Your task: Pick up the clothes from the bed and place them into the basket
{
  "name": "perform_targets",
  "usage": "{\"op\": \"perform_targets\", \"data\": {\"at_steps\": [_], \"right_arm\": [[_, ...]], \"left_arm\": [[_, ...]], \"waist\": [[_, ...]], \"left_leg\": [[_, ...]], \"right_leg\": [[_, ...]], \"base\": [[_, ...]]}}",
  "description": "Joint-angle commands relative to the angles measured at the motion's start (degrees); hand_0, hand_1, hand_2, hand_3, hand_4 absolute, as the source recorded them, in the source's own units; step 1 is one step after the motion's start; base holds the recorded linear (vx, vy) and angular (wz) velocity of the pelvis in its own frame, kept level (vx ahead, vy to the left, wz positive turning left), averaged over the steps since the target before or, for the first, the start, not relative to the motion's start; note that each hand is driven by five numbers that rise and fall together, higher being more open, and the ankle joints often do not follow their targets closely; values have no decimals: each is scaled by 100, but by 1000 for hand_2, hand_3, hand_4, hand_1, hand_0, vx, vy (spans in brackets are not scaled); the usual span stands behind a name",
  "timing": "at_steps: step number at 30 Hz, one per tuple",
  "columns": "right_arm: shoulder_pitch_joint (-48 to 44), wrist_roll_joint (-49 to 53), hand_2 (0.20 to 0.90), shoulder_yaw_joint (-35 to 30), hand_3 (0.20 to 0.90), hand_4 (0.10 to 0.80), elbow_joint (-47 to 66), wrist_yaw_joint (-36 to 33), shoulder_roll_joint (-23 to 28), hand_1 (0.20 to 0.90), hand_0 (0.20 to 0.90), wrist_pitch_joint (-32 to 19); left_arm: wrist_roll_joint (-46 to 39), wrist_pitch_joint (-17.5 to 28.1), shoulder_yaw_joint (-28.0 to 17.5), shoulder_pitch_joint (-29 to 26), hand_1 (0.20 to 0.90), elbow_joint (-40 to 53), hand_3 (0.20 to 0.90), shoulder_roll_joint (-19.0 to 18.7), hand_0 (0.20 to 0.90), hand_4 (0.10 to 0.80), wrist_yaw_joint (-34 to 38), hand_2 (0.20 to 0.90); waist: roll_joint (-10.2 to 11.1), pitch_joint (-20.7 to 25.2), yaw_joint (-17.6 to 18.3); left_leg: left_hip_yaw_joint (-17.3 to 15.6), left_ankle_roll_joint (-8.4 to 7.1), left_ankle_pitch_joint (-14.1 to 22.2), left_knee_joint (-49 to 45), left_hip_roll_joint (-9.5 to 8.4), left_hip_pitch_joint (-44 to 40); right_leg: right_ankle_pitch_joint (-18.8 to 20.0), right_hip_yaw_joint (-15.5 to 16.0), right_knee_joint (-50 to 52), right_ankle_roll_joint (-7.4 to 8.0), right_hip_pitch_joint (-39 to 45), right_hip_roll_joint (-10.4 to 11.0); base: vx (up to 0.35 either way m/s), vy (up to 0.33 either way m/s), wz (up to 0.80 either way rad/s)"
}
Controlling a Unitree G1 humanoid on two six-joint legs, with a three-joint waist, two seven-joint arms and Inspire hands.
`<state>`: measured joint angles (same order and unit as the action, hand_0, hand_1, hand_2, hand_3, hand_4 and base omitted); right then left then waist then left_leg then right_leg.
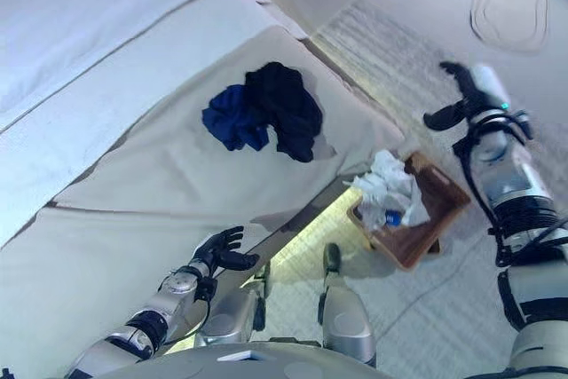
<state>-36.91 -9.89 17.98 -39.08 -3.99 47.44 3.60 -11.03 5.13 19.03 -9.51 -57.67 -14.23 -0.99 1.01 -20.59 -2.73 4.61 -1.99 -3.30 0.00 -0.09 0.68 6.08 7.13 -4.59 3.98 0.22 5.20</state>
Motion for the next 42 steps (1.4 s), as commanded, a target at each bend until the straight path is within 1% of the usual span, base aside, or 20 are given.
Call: {"op": "perform_targets", "data": {"at_steps": [1, 3, 4, 6, 10, 13, 15, 17, 21, 24, 29, 30, 31, 33, 34, 35, 36, 37, 40, 42], "right_arm": [[-1052, -319, 900, 398, 900, 800, -562, -857, -121, 900, 900, -160], [-1403, -272, 900, 488, 900, 800, -1074, -1296, -241, 900, 900, -28], [-1674, -162, 900, 544, 900, 800, -1384, -1482, -317, 900, 900, 138], [-1920, 112, 900, 510, 900, 800, -1784, -1706, -384, 900, 900, 236], [-2327, 653, 900, 278, 900, 800, -2484, -1784, -523, 900, 900, 474], [-2538, 1048, 900, 256, 900, 800, -2803, -1728, -584, 900, 900, 642], [-2645, 1266, 900, 230, 900, 800, -2937, -1676, -631, 900, 900, 861], [-2749, 1417, 900, 256, 900, 800, -3004, -1657, -675, 900, 900, 892], [-3088, 2123, 900, 372, 900, 800, -3065, -1585, -815, 900, 900, 1002], [-3230, 2245, 900, 519, 900, 800, -3060, -1582, -910, 900, 900, 992], [-3624, 2389, 900, 829, 900, 800, -3146, -1556, -963, 900, 900, 1284], [-3717, 2456, 439, 894, 362, 262, -3180, -1615, -961, 439, 439, 1302], [-3774, 2588, 300, 952, 200, 100, -3186, -1722, -948, 300, 300, 1220], [-3866, 2734, 300, 959, 200, 100, -3093, -2144, -978, 300, 300, 849], [-3906, 2817, 300, 961, 200, 100, -3016, -2460, -1004, 300, 300, 540], [-3921, 2927, 300, 918, 200, 100, -2906, -2583, -1032, 300, 300, 349], [-3899, 2849, 300, 848, 200, 100, -2709, -2778, -1051, 300, 300, 13], [-3868, 2732, 300, 809, 200, 100, -2501, -2884, -1061, 300, 300, -65], [-3510, 2013, 300, 745, 200, 100, -1303, -3586, -907, 300, 300, -586], [-3134, 1853, 300, 529, 200, 100, -407, -3728, -663, 300, 300, -609]], "left_arm": [[307, 138, 356, 297, 900, -55, 900, -433, 900, 800, -80, 900], [290, 169, 449, 220, 900, -84, 900, -555, 900, 800, -71, 900], [213, 174, 497, 160, 900, -122, 900, -640, 900, 800, -55, 900], [74, 142, 514, 149, 900, -189, 900, -723, 900, 800, -6, 900], [-64, 192, 436, 153, 900, -270, 900, -874, 900, 800, 66, 900], [-236, 242, 363, 148, 900, -209, 900, -946, 900, 800, 91, 900], [-340, 289, 259, 139, 900, -64, 900, -981, 900, 800, 98, 900], [-453, 307, 223, 125, 900, 98, 900, -970, 900, 800, 143, 900], [-781, 514, 218, 98, 900, 525, 900, -891, 900, 800, 197, 900], [-923, 607, 315, 100, 900, 824, 900, -851, 900, 800, 252, 900], [-1106, 794, 602, 44, 900, 1198, 900, -807, 900, 800, 357, 900], [-1163, 855, 639, 36, 900, 1242, 900, -796, 900, 800, 361, 900], [-1203, 866, 676, 33, 900, 1294, 900, -799, 900, 800, 379, 900], [-1201, 830, 739, 40, 900, 1334, 900, -783, 900, 800, 455, 900], [-1169, 804, 752, 58, 900, 1306, 900, -769, 900, 800, 480, 900], [-1128, 795, 735, 75, 900, 1260, 900, -743, 900, 800, 514, 900], [-1107, 787, 701, 96, 900, 1206, 900, -737, 900, 800, 528, 900], [-1095, 775, 681, 107, 900, 1176, 900, -734, 900, 800, 539, 900], [-976, 730, 521, 170, 900, 933, 900, -757, 900, 800, 551, 900], [-892, 646, 437, 167, 900, 776, 900, -813, 900, 800, 564, 900]], "waist": [[347, 344, -609], [351, 129, -814], [337, -25, -929], [297, -180, -1084], [198, -447, -1333], [149, -624, -1445], [110, -804, -1507], [96, -920, -1542], [114, -921, -1592], [120, -921, -1600], [46, -921, -1593], [21, -921, -1589], [1, -921, -1579], [-11, -921, -1551], [-10, -921, -1540], [4, -921, -1523], [29, -921, -1492], [50, -921, -1469], [232, -921, -1284], [367, -921, -1120]], "left_leg": [[226, 377, 998, -1132, -440, 355], [349, 438, 1013, -1251, -496, 515], [427, 476, 1029, -1340, -544, 630], [509, 512, 1050, -1446, -597, 749], [652, 544, 1001, -1564, -682, 1068], [724, 553, 905, -1565, -715, 1309], [767, 550, 801, -1562, -713, 1545], [789, 548, 720, -1558, -715, 1757], [841, 499, 541, -1535, -657, 2491], [886, 449, 396, -1464, -607, 2845], [883, 368, 35, -1032, -498, 3266], [877, 352, -23, -960, -495, 3358], [868, 343, -51, -933, -498, 3428], [876, 330, -46, -942, -492, 3517], [860, 321, -42, -931, -478, 3500], [856, 314, -18, -938, -481, 3473], [837, 310, 13, -947, -473, 3428], [823, 307, 35, -952, -471, 3393], [678, 319, 188, -1011, -425, 3103], [549, 349, 350, -1103, -400, 2827]], "right_leg": [[-382, -36, 1171, 114, -415, 403], [-355, 91, 1251, 144, -464, 467], [-332, 176, 1291, 146, -497, 515], [-301, 278, 1338, 137, -506, 589], [-252, 416, 1512, 133, -709, 700], [-197, 471, 1595, 150, -942, 717], [-150, 515, 1704, 173, -1228, 708], [-122, 524, 1757, 188, -1459, 689], [-78, 537, 1760, 224, -2167, 541], [-48, 607, 1761, 239, -2538, 474], [-10, 721, 1689, 271, -3004, 390], [-11, 727, 1661, 275, -3098, 378], [-4, 725, 1647, 282, -3176, 374], [-3, 705, 1647, 285, -3284, 375], [-14, 690, 1640, 289, -3271, 366], [-17, 668, 1629, 286, -3245, 356], [-13, 639, 1616, 284, -3213, 346], [-8, 624, 1602, 283, -3181, 344], [32, 492, 1531, 280, -2929, 330], [57, 365, 1516, 299, -2701, 334]], "base": [[1, 62, 56], [-38, 40, 60], [-14, 64, 68], [62, 98, 60], [42, 84, 39], [-31, 61, 28], [-64, 49, 20], [-105, 37, 13], [-103, 9, 12], [-59, 8, 5], [-64, 15, -1], [-81, 19, 0], [-78, 15, -1], [-49, 14, -6], [-24, 16, -7], [-18, 16, -7], [-15, 10, -6], [-22, 10, -10], [-17, -3, -24], [4, -19, -38]]}}
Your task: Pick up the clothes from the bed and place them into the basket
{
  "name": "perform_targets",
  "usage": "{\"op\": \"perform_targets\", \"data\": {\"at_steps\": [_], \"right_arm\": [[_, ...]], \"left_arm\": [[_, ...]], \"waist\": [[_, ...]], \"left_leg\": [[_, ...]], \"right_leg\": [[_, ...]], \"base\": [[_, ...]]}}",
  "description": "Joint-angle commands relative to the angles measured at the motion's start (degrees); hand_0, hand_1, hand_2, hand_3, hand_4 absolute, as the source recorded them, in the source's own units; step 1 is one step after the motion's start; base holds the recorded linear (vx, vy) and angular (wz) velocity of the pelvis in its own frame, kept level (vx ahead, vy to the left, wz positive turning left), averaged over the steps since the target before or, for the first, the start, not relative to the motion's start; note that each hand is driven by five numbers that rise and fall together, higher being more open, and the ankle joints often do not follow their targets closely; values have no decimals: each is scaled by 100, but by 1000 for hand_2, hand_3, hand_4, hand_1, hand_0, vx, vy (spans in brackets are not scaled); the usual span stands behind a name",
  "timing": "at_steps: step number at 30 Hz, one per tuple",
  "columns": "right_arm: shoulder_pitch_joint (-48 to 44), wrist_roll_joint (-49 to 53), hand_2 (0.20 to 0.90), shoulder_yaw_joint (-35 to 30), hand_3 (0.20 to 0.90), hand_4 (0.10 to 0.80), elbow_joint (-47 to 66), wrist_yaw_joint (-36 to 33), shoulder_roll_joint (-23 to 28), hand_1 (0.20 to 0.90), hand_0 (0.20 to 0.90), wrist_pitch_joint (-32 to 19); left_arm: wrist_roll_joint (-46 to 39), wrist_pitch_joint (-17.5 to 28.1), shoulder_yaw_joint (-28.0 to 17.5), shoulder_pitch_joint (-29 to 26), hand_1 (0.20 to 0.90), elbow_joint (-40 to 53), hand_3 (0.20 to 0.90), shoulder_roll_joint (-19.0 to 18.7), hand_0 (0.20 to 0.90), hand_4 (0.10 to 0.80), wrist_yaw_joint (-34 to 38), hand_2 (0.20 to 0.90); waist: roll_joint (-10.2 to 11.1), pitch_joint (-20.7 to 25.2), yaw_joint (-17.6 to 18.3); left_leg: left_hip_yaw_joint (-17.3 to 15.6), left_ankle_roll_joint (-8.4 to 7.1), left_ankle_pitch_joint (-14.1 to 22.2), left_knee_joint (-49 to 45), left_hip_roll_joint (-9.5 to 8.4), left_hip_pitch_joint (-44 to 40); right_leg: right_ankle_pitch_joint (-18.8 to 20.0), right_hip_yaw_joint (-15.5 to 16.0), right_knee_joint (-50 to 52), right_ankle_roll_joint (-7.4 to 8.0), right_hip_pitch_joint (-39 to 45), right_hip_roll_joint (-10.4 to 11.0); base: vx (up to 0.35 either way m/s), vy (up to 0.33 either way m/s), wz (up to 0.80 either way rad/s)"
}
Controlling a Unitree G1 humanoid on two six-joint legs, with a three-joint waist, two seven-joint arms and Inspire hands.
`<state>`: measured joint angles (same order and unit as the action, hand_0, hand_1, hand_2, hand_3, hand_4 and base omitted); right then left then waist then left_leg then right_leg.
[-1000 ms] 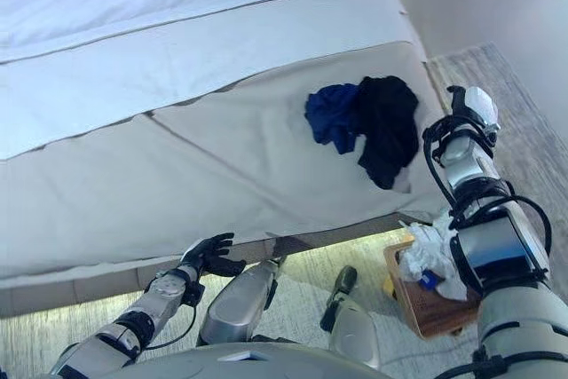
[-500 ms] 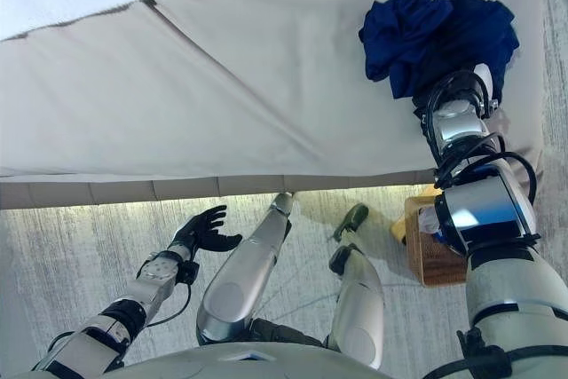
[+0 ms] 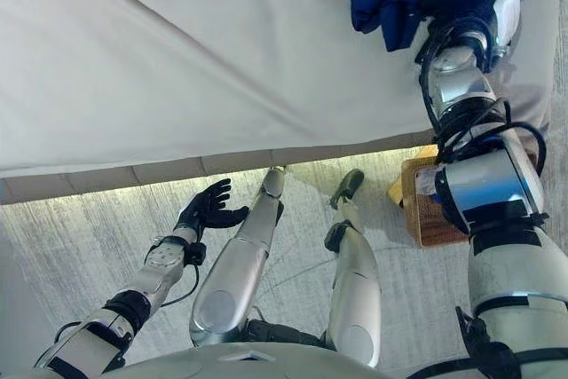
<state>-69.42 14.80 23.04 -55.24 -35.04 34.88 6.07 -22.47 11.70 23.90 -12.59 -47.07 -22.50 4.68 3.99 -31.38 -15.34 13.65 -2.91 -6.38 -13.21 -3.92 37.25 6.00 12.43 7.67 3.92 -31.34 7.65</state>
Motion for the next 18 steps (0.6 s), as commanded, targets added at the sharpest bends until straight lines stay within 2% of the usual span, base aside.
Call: {"op": "perform_targets", "data": {"at_steps": [1, 5, 8, 14, 18], "right_arm": [[129, -619, 300, 15, 200, 100, 1217, -624, 593, 300, 300, -853], [703, -916, 300, -622, 200, 100, 2192, -927, 947, 300, 300, -956], [991, -1000, 300, -940, 200, 100, 2720, -795, 1186, 300, 300, -834], [1393, -1445, 300, -1285, 200, 100, 3515, -805, 1604, 300, 300, -744], [1473, -1459, 300, -1562, 200, 100, 3813, -944, 1873, 300, 300, -889]], "left_arm": [[251, -10, -46, 478, 900, -284, 900, 12, 900, 800, -3, 900], [626, -99, -220, 396, 900, -545, 900, -166, 900, 800, -42, 900], [777, -266, -375, 265, 900, -641, 900, -258, 900, 800, -71, 900], [1016, -440, -444, 145, 900, -777, 900, -259, 900, 800, -3, 900], [1138, -531, -456, 125, 900, -874, 900, -154, 900, 800, -38, 900]], "waist": [[71, 158, 133], [314, 158, 396], [401, 163, 544], [434, 810, 917], [440, 1225, 1108]], "left_leg": [[-360, 441, 661, 218, -15, -836], [-655, 511, 969, 162, 54, -1518], [-900, 509, 983, 388, 154, -2104], [-1147, 484, 903, 1060, 337, -2924], [-1253, 491, 891, 1342, 367, -3308]], "right_leg": [[65, -170, 289, 305, 460, 87], [82, -431, 200, 360, 1020, 68], [114, -558, 101, 398, 1454, 46], [35, -832, -180, 424, 1957, -137], [-22, -992, -359, 442, 2243, -244]], "base": [[10, -32, -39], [15, -105, -35], [17, -68, -34], [6, -70, -34], [18, -75, -66]]}}
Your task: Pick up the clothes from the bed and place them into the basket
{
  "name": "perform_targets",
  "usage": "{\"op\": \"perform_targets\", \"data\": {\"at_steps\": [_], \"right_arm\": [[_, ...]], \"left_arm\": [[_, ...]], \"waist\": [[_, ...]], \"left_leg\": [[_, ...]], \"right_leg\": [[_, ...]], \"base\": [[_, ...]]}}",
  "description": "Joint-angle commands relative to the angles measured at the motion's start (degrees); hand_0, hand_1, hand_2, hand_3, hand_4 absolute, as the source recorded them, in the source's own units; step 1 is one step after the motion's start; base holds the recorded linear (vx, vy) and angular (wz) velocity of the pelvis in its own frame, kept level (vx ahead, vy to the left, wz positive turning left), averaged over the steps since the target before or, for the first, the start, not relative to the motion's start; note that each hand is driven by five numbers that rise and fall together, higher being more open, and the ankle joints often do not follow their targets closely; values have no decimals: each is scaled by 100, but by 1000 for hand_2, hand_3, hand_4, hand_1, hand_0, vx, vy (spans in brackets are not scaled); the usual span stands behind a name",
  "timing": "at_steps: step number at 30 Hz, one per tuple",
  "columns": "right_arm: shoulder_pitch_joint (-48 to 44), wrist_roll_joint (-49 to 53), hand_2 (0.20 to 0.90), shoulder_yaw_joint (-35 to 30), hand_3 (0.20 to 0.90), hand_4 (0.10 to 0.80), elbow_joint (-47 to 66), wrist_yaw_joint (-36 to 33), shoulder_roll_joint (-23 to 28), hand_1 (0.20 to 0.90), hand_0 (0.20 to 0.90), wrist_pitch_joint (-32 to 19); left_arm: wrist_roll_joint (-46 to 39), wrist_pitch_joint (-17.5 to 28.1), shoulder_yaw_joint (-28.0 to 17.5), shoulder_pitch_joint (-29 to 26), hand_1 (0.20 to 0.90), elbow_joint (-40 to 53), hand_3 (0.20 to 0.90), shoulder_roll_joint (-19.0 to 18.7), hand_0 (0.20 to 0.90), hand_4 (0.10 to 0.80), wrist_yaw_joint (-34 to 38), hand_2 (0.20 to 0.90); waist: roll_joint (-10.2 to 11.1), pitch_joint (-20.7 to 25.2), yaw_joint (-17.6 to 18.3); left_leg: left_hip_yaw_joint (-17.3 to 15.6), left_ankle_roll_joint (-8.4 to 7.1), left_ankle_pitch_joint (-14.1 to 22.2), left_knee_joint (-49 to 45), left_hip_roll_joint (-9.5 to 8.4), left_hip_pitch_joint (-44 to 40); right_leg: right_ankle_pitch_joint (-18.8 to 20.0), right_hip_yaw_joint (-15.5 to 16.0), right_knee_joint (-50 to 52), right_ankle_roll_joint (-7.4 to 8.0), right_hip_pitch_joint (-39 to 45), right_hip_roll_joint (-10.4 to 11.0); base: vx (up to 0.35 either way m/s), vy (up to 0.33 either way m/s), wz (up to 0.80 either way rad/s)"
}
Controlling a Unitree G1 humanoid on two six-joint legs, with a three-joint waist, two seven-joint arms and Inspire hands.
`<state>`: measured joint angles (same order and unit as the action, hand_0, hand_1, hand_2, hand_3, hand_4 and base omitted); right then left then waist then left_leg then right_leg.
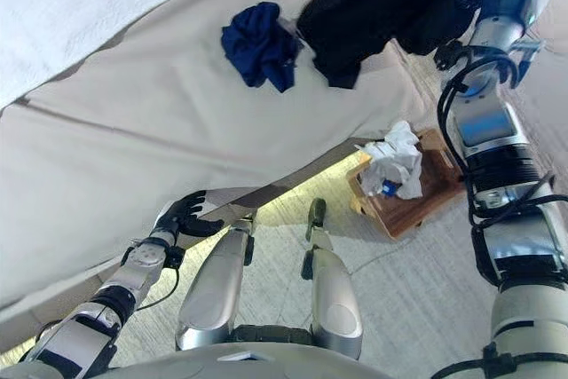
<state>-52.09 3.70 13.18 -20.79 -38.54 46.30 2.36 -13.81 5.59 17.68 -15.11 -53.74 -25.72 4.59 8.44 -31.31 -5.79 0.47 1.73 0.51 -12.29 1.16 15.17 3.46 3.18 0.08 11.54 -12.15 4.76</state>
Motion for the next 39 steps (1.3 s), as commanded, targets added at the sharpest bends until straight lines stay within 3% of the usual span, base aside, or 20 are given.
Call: {"op": "perform_targets", "data": {"at_steps": [1, 7, 15, 18, 23, 28, 35, 39], "right_arm": [[-223, -319, 300, -673, 200, 100, 447, -639, 841, 300, 300, -493], [93, 120, 300, -1126, 200, 100, 486, -645, 1219, 300, 300, -478], [643, 161, 300, -1527, 200, 100, 463, -190, 1277, 300, 300, -405], [616, 133, 300, -1270, 200, 100, 257, 673, 1318, 300, 300, -50], [421, 260, 300, -818, 200, 100, -239, 1464, 1339, 300, 300, -3], [352, 159, 300, -616, 200, 100, -408, 1831, 1308, 300, 300, 241], [575, -4, 300, -805, 200, 100, -125, 1399, 1084, 300, 300, -283], [95, -187, 300, -600, 200, 100, 117, 1225, 1377, 300, 300, -218]], "left_arm": [[348, 0, 179, 381, 900, -232, 900, 204, 900, 800, -81, 900], [700, -156, 265, 670, 900, -494, 900, 338, 900, 800, -401, 900], [970, -287, 224, 1021, 900, -1002, 900, 546, 900, 800, -567, 900], [1032, -263, 161, 1080, 900, -1145, 900, 551, 900, 800, -588, 900], [988, -143, 27, 1221, 900, -1147, 900, 563, 900, 800, -556, 900], [1106, -53, 54, 1191, 900, -1000, 900, 552, 900, 800, -705, 900], [923, 46, 324, 1055, 900, -600, 900, 729, 900, 800, -729, 900], [867, -25, 452, 1056, 900, -637, 900, 715, 900, 800, -729, 900]], "waist": [[2, 1372, 210], [-51, 1918, 364], [-235, 2293, 484], [-262, 2360, 542], [-288, 2436, 604], [-373, 2435, 668], [-484, 2324, 722], [-458, 2371, 715]], "left_leg": [[15, 25, 224, 1297, -140, -1196], [-150, 17, 342, 1306, -109, -1543], [-240, -67, 428, 1188, -100, -1790], [-285, -127, 474, 1097, -101, -1874], [-388, -237, 526, 965, -42, -1978], [-305, -317, 508, 824, 49, -1937], [-179, -374, 520, 614, 98, -1810], [-124, -443, 481, 672, 158, -1877]], "right_leg": [[230, -107, 350, -316, 422, 25], [72, -226, 244, -424, 775, -66], [-129, -286, 166, -605, 1129, -97], [-147, -299, 85, -666, 1237, -104], [-47, -341, -219, -732, 1380, -169], [-126, -408, -125, -820, 1364, -233], [-154, -407, -146, -916, 1369, -306], [-177, -342, -193, -944, 1430, -346]], "base": [[33, -134, -39], [77, -109, -21], [58, -77, -14], [31, -70, -6], [41, -114, -13], [22, -136, -14], [-23, -86, 1], [-10, -49, 2]]}}
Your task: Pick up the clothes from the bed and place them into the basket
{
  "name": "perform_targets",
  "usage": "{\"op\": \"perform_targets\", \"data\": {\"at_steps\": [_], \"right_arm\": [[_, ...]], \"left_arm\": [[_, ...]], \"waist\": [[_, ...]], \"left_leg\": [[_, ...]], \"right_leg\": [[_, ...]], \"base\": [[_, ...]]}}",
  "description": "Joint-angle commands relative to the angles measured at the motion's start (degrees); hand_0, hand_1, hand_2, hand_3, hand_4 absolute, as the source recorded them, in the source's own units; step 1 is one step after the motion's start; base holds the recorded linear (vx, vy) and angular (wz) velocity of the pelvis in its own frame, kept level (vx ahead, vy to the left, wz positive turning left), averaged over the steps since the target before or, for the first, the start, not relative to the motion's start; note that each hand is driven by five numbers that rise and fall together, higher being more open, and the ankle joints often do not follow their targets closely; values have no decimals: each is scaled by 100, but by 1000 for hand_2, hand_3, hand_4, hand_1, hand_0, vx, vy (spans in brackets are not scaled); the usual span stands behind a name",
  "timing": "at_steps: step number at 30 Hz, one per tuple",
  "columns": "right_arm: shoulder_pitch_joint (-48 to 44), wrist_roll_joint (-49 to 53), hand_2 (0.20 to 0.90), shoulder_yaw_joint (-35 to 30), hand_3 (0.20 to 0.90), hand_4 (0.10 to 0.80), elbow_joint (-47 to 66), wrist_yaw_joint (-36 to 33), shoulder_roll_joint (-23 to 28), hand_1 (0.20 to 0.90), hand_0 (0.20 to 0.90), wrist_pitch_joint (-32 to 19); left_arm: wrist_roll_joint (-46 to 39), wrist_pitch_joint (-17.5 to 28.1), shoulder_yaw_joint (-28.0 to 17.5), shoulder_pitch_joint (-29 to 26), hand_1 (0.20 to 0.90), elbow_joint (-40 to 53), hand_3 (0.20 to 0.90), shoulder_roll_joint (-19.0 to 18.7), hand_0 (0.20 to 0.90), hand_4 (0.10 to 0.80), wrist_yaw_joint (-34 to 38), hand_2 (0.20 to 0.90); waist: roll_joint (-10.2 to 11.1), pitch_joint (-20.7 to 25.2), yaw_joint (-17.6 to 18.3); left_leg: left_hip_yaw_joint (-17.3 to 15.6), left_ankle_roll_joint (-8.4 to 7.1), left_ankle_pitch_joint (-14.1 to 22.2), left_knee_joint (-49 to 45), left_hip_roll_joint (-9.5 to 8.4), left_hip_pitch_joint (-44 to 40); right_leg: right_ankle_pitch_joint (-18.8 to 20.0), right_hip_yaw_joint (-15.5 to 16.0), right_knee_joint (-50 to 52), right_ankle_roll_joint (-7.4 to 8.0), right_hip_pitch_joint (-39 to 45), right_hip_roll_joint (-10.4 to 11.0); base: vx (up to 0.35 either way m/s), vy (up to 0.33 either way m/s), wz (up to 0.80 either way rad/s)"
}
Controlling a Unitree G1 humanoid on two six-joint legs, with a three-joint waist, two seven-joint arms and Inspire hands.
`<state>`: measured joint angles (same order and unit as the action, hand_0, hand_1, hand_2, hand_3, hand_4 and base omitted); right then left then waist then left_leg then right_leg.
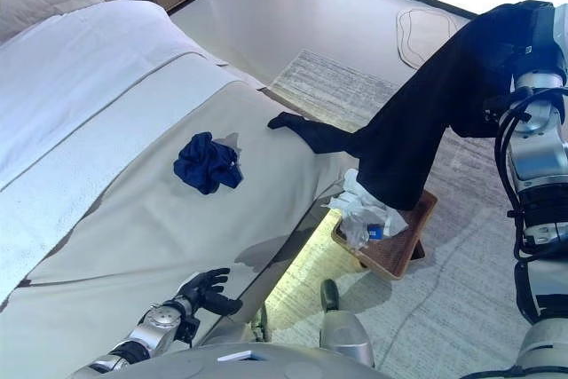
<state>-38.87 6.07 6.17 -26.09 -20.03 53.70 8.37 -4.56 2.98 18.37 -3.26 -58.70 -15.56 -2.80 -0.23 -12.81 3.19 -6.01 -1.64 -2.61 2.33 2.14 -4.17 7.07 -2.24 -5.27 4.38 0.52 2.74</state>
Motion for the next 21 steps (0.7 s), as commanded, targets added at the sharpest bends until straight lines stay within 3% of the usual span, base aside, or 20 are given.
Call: {"op": "perform_targets", "data": {"at_steps": [1, 8, 14, 21], "right_arm": [[-1394, -405, 300, 204, 200, 100, 629, -660, 736, 300, 300, -812], [-3656, 96, 300, 1654, 200, 100, -208, -983, 1533, 300, 300, -733], [-5513, -33, 300, 2801, 200, 100, -1010, -2315, 1809, 300, 300, -1054], [-5803, 362, 300, 3053, 200, 100, -1420, -1901, 1844, 300, 300, -659]], "left_arm": [[-61, 227, 384, -125, 900, -175, 900, -299, 900, 800, 14, 900], [-190, 159, 404, -8, 900, -493, 900, -422, 900, 800, 43, 900], [-293, 167, 490, 47, 900, -643, 900, -435, 900, 800, 2, 900], [-172, 26, 511, -17, 900, -645, 900, -410, 900, 800, -116, 900]], "waist": [[418, 534, -184], [622, 786, -271], [739, 1001, -358], [779, 1112, -400]], "left_leg": [[531, -121, 787, -780, 70, 48], [610, -219, 743, -745, 97, -34], [677, -248, 653, -698, 120, -77], [658, -284, 540, -491, 118, -95]], "right_leg": [[-544, 210, 333, -230, 176, -150], [-585, 266, 290, -252, 289, -204], [-591, 309, 214, -246, 430, -250], [-485, 419, 136, -207, 389, -201]], "base": [[-7, -31, 4], [5, 4, 5], [26, 26, 6], [1, 34, 5]]}}
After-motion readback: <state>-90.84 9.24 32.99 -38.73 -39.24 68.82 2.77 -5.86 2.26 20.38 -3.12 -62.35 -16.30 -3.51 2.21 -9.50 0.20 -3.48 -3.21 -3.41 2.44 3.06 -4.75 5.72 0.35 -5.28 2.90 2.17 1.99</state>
